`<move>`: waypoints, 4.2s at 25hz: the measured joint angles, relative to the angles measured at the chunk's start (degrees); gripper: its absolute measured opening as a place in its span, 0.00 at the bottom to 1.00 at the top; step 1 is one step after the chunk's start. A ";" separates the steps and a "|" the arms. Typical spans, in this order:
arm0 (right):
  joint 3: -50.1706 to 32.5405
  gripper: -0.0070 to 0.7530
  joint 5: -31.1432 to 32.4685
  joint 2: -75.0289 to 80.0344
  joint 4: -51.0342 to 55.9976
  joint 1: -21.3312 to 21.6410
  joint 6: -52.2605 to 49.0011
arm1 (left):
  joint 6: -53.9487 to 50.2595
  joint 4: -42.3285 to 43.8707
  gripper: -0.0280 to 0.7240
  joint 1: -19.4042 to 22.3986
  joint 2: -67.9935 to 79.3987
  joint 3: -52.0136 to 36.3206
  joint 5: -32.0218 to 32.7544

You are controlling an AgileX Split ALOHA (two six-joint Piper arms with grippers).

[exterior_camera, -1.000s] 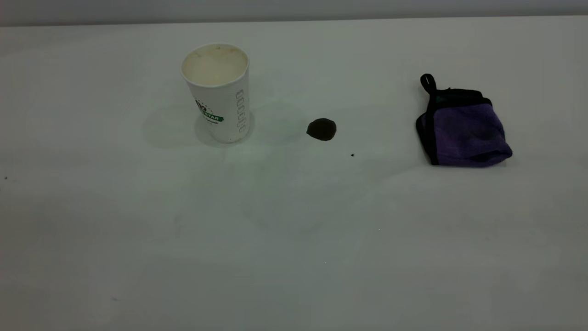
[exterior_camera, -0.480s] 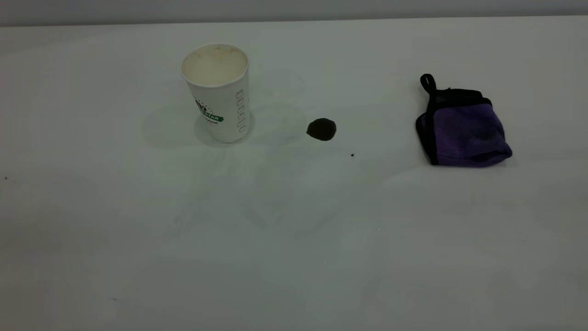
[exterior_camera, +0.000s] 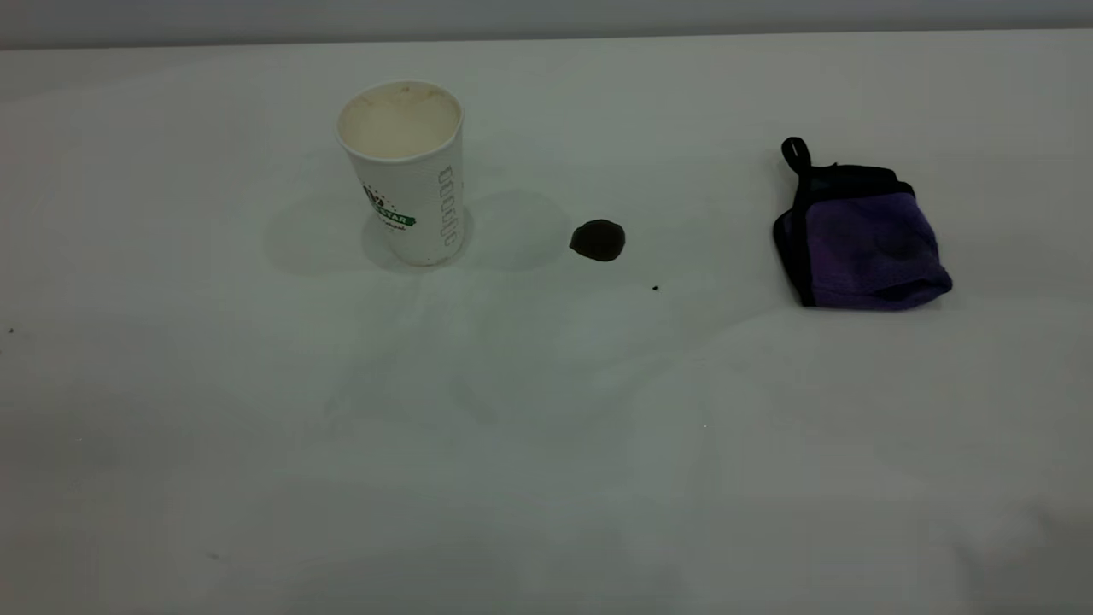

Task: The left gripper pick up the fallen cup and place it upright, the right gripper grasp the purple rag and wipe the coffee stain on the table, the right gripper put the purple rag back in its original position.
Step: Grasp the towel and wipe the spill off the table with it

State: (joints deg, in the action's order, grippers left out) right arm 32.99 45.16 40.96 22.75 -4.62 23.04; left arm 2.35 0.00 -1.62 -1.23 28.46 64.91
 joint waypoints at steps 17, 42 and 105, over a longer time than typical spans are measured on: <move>12.96 0.74 -17.76 59.38 9.02 -9.71 7.11 | 0.00 0.00 0.71 0.00 0.00 0.00 0.00; 54.77 0.74 -6.45 98.47 -22.75 -5.78 -22.11 | 0.00 0.00 0.71 0.00 0.00 0.00 0.00; 77.78 0.07 4.13 112.17 -0.44 -24.97 -4.68 | 0.00 -0.39 0.71 0.00 0.00 0.00 0.05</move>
State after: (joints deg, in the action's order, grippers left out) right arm 110.77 49.29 153.13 22.31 -29.59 18.36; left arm 2.35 -0.39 -1.62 -1.23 28.46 64.96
